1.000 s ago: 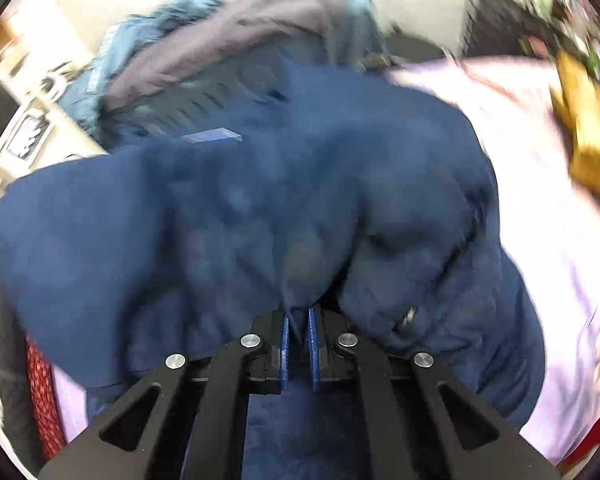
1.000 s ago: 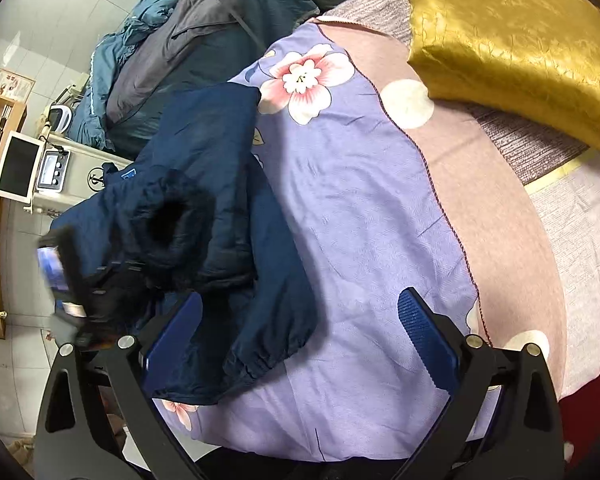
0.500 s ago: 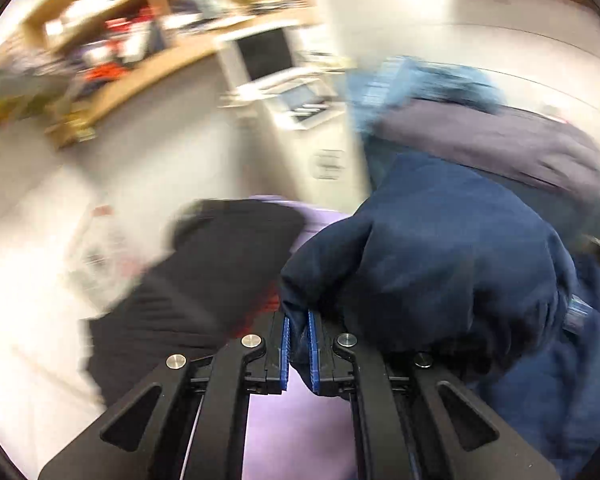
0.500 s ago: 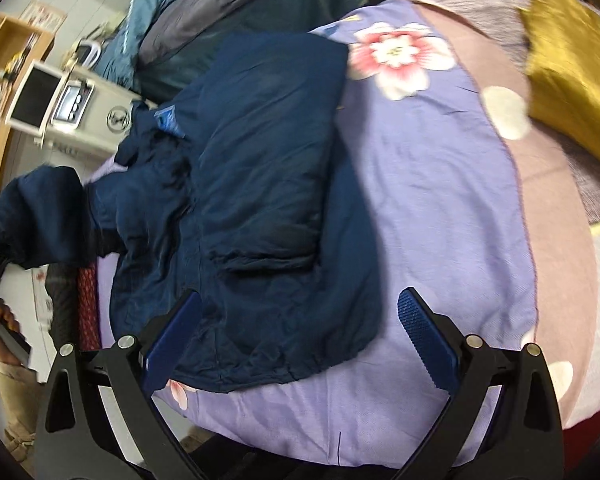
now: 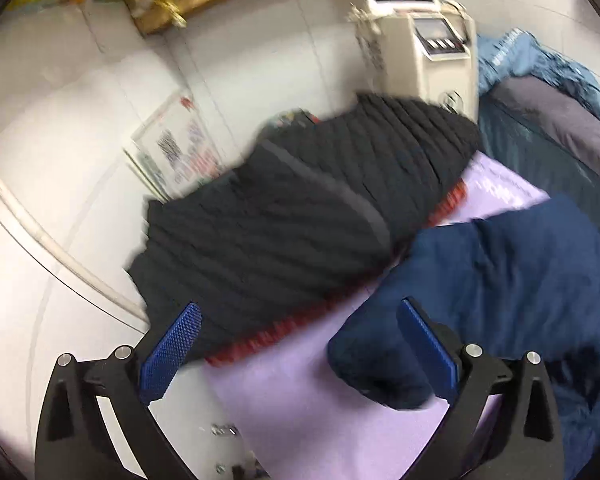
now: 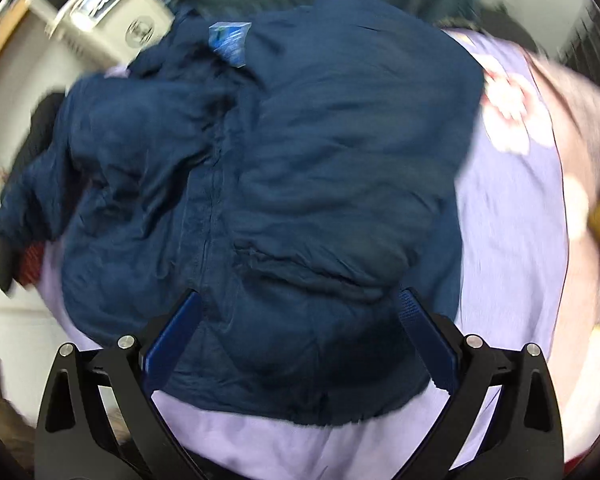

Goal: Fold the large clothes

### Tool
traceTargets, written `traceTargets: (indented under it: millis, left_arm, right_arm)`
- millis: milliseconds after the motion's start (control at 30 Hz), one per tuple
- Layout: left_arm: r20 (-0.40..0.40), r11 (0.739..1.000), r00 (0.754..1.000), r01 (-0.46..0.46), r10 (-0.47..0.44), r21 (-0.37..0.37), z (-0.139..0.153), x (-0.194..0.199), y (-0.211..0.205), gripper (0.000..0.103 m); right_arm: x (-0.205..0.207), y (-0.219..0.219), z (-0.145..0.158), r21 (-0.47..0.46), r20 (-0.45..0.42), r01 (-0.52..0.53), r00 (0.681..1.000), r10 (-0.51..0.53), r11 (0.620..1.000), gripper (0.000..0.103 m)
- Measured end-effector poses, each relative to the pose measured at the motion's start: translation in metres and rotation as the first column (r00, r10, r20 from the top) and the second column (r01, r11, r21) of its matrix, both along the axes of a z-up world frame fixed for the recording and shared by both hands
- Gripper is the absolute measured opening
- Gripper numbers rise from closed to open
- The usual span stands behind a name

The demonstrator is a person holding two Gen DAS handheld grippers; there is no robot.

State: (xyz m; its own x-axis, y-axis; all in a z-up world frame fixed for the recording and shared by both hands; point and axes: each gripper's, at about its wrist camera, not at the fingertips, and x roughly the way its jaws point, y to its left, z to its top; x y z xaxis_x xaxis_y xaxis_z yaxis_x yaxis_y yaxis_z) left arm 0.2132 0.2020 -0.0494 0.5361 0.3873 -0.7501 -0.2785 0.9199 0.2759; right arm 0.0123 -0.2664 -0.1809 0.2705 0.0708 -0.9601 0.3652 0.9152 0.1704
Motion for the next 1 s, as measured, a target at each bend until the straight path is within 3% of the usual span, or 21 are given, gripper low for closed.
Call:
traceTargets:
  millis: [67, 133, 167, 233, 333, 367, 400, 467, 600, 700, 800, 867, 1000]
  left_arm:
    - [-0.021, 0.998, 0.998, 0.057, -0.057, -0.006, -0.019, -0.015, -0.009, 0.097]
    - [-0.043, 0.995, 0.995, 0.095, -0.095, 0.001, -0.032, -0.021, -0.02, 0.097]
    - [-0.076, 0.992, 0.989, 0.125, -0.125, -0.009, -0.043, -0.026, -0.03, 0.097]
    - [-0.132, 0.989, 0.981, 0.14, -0.144, -0.041, -0.062, -0.037, -0.046, 0.097]
    - [-0.184, 0.983, 0.969, 0.144, -0.163, -0.116, -0.082, -0.052, -0.063, 0.097]
    - [-0.192, 0.981, 0.966, 0.151, -0.173, -0.121, -0.086, -0.055, -0.07, 0.097]
    - [-0.197, 0.98, 0.964, 0.159, -0.18, -0.12, -0.09, -0.06, -0.074, 0.097]
    - [-0.21, 0.976, 0.955, 0.189, -0.209, -0.109, -0.093, -0.064, -0.087, 0.097]
    - [-0.222, 0.968, 0.944, 0.229, -0.245, -0.099, -0.095, -0.064, -0.105, 0.097]
    - [-0.216, 0.968, 0.945, 0.225, -0.245, -0.113, -0.089, -0.062, -0.112, 0.097]
    - [-0.211, 0.967, 0.947, 0.22, -0.243, -0.126, -0.086, -0.061, -0.115, 0.097]
    - [-0.211, 0.967, 0.947, 0.221, -0.243, -0.124, -0.084, -0.062, -0.116, 0.097]
    - [-0.218, 0.969, 0.947, 0.217, -0.238, -0.114, -0.082, -0.066, -0.117, 0.097]
  right_arm:
    - [0.014, 0.021, -0.007, -0.114, -0.012, -0.12, 0.993, 0.119, 0.986, 0.097]
    - [0.024, 0.039, -0.02, -0.254, -0.073, -0.235, 0.972, 0.224, 0.938, 0.097]
    - [0.03, 0.049, -0.032, -0.329, -0.126, -0.3, 0.954, 0.273, 0.895, 0.097]
    - [0.034, 0.058, -0.047, -0.38, -0.182, -0.372, 0.928, 0.326, 0.847, 0.095]
    - [0.039, 0.057, -0.061, -0.449, -0.245, -0.431, 0.902, 0.356, 0.783, 0.057]
    - [0.038, 0.051, -0.058, -0.458, -0.236, -0.42, 0.907, 0.348, 0.784, 0.036]
    - [0.039, 0.041, -0.052, -0.454, -0.213, -0.391, 0.92, 0.329, 0.801, 0.023]
    - [0.037, 0.014, -0.03, -0.427, -0.122, -0.29, 0.957, 0.264, 0.856, 0.016]
    - [0.025, -0.053, 0.027, -0.446, 0.039, -0.086, 0.993, 0.115, 0.891, 0.012]
    - [0.002, -0.118, 0.065, -0.45, 0.141, 0.096, 0.989, -0.035, 0.888, 0.012]
    - [-0.034, -0.2, 0.097, -0.368, 0.23, 0.314, 0.943, -0.241, 0.875, 0.011]
    - [-0.059, -0.247, 0.109, -0.287, 0.266, 0.432, 0.894, -0.362, 0.855, 0.011]
    - [-0.107, -0.32, 0.123, -0.251, 0.295, 0.596, 0.798, -0.526, 0.763, 0.011]
